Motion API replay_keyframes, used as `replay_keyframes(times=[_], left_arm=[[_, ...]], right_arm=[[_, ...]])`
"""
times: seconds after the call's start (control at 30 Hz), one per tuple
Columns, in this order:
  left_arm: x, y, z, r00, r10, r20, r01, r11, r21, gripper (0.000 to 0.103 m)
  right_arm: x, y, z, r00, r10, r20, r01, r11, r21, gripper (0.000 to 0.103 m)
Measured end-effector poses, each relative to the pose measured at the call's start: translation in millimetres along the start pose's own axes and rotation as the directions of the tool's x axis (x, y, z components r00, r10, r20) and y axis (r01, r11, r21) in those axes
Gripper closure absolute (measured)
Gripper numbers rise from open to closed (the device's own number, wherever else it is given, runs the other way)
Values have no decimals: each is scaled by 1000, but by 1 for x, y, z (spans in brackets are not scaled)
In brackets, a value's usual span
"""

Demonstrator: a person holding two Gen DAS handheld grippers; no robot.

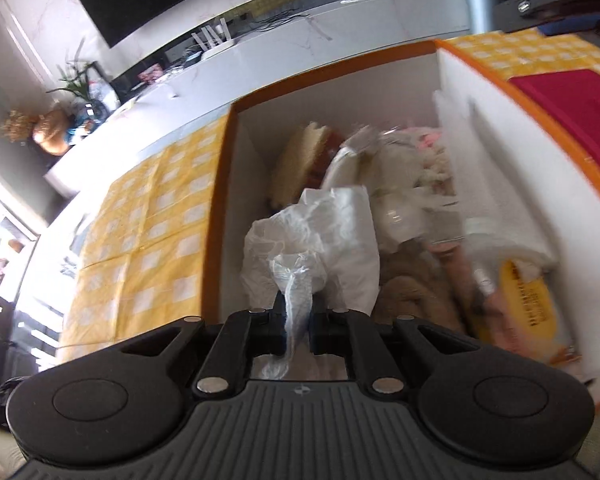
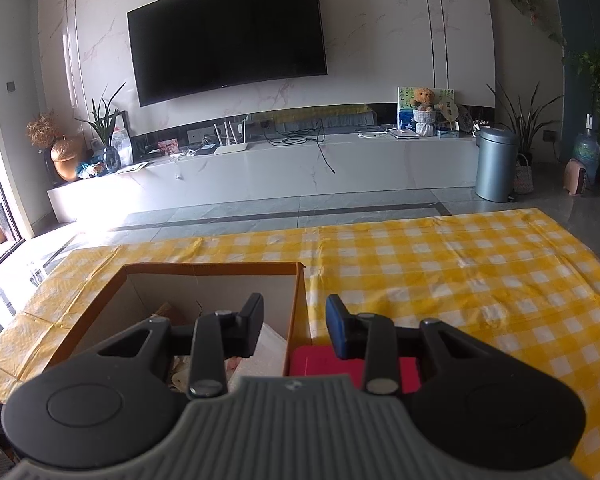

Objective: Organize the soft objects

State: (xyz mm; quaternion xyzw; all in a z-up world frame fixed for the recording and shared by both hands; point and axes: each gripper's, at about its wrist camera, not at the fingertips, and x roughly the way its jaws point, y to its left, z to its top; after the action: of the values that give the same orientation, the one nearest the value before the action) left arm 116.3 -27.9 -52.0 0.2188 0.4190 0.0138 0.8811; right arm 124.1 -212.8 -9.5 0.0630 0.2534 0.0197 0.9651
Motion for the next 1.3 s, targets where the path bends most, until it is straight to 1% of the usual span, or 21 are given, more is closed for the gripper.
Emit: replay_keyframes(times=[0.03,0.07,0.13,0.23,0.37,0.43,0.47,0.5,0.53,0.63,0.67,0.73,0.77,0.8,0.93,1.0,1.03,1.13,1.2,1.23,1.3], left_arm=[[3,0,-2,1000,24,7,-24,999,21,94],[3,0,-2,1000,27,7,-27,999,35,94],[3,-2,0,1000,26,-8,-25,999,30,94],[5,-7,4,998,55,-7,-55,998,43,94],[5,-1,7,1000,29,-4,-29,1000,5,92],[2,3,6,1000,10,12,-10,1000,-25,86],[0,4,7,1000,10,18,-10,1000,-27,81],[-2,6,6,999,23,29,-23,999,-31,73],[-5,7,7,998,35,47,-34,999,-37,69],[-17,11,11,996,16,87,-13,999,-42,57],[-22,16,12,994,8,108,-2,998,-57,53],[-36,22,14,986,-6,167,21,996,-90,42],[-44,25,15,979,-12,203,33,994,-103,31],[-53,27,14,971,-15,240,44,993,-114,24],[-88,36,12,906,-31,423,106,982,-157,11],[-98,42,10,872,-64,485,169,970,-175,10],[-101,45,11,859,-85,505,205,960,-189,10],[-106,52,12,818,-150,556,327,915,-234,10],[-109,55,12,789,-167,591,374,894,-247,10],[-110,57,11,780,-160,605,384,886,-261,10],[-113,58,9,771,-147,619,380,886,-264,10]], right_arm=[[-1,-1,0,1000,-1,-2,1,1000,0,69],[0,-2,0,1000,-1,-3,1,1000,2,69],[1,-1,2,1000,-1,-7,1,1000,6,69],[3,1,2,1000,2,-17,-3,1000,-3,69],[4,4,0,1000,9,-25,-10,1000,-12,69],[3,5,0,1000,12,-25,-12,1000,-20,68],[2,5,0,1000,12,-23,-12,1000,-24,67],[1,4,1,1000,13,-19,-13,1000,-27,65],[0,3,1,1000,15,-16,-16,999,-30,64],[-6,0,3,1000,15,-7,-15,1000,-26,60],[-9,-1,4,1000,12,-4,-12,1000,-26,60],[-17,-2,7,1000,5,9,-4,1000,-29,59],[-22,-3,8,1000,-1,19,1,1000,-30,58],[-27,-4,9,1000,-5,29,6,999,-33,57],[-55,-8,10,997,-32,74,36,998,-54,51],[-66,-12,8,995,-44,89,49,997,-54,47],[-73,-14,5,994,-49,94,54,997,-50,46],[-82,-19,-2,995,-58,84,62,997,-39,44],[-85,-21,-10,994,-78,80,81,996,-34,43],[-86,-20,-14,994,-84,75,88,995,-41,43],[-85,-19,-21,994,-88,66,92,994,-60,43]])
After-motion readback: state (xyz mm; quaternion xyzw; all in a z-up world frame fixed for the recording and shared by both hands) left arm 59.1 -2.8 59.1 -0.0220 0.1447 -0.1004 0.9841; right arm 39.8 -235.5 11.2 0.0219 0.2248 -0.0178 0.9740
